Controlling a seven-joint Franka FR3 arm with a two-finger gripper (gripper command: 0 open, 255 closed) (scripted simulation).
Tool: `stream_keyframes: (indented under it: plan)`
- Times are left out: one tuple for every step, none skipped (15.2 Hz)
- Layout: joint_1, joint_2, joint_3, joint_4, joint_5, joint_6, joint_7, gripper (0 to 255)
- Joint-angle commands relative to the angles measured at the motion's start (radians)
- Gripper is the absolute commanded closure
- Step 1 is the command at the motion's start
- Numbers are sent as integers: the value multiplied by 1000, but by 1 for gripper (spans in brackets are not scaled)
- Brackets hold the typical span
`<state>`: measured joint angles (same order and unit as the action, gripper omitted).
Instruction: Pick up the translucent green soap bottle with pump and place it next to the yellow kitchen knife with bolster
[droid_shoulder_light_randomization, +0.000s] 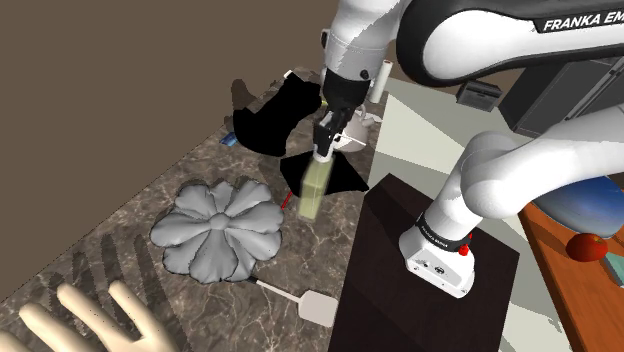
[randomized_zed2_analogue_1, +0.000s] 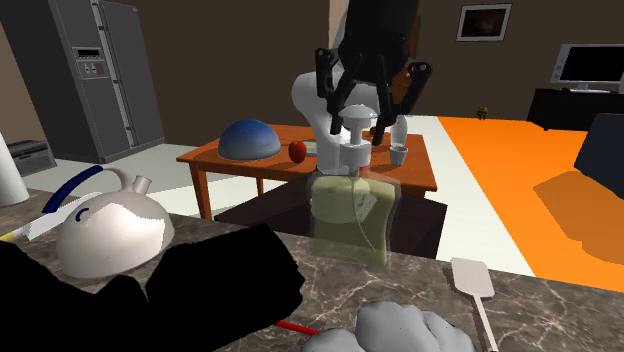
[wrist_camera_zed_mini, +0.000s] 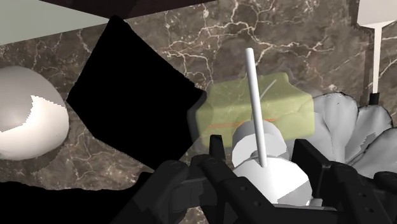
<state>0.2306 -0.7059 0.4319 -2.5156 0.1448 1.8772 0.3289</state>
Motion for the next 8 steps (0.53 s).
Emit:
stream_keyframes:
  plan:
    - [-2,-3,-6,26,-4,-29,-2,255]
    - [-3,-4,-9,39,-6,-42,-3,255]
    - [-4,-4,-11,52,-8,-56,-4,255]
    - [-5,-5,-14,65,-10,-69,-5,255]
    - [-6,-5,-17,78,-12,-82,-6,255]
    - [-7,-5,-19,91,-14,-95,-7,255]
    - [-8,-5,-22,104,-16,-108,-8,255]
    - [-9,-4,-24,118,-18,-121,-9,255]
